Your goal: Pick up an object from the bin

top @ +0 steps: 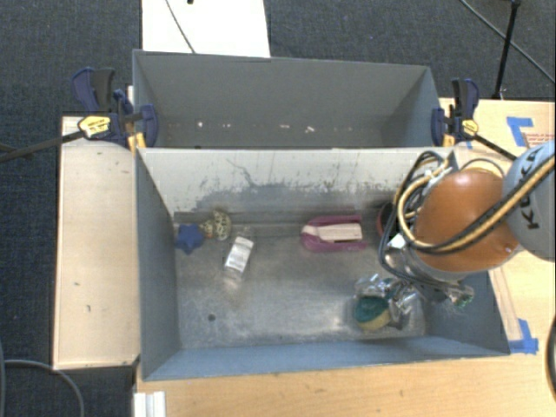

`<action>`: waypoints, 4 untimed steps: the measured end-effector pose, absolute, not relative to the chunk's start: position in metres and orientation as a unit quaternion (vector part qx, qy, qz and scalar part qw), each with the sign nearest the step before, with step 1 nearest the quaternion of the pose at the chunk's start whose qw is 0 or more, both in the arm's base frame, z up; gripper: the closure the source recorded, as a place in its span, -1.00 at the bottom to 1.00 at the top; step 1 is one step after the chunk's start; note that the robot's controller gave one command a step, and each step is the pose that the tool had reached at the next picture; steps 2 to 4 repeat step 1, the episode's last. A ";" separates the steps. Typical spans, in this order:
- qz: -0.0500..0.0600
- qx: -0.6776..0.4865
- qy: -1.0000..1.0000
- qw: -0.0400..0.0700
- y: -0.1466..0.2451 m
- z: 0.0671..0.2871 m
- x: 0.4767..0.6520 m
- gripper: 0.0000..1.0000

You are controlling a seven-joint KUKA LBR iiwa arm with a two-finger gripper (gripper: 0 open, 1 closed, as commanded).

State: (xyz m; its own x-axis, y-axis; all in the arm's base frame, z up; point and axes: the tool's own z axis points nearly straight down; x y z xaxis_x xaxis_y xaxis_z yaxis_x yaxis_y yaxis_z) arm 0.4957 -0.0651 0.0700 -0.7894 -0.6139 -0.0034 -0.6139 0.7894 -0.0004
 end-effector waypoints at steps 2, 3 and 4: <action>-0.001 -0.327 0.945 0.005 -0.036 0.201 0.507 1.00; -0.001 -0.327 0.945 0.005 -0.036 0.201 0.507 1.00; -0.001 -0.327 0.945 0.005 -0.036 0.201 0.507 1.00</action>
Offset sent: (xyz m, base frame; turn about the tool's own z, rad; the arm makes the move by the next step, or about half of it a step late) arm 0.0088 0.0282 0.1263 -0.0053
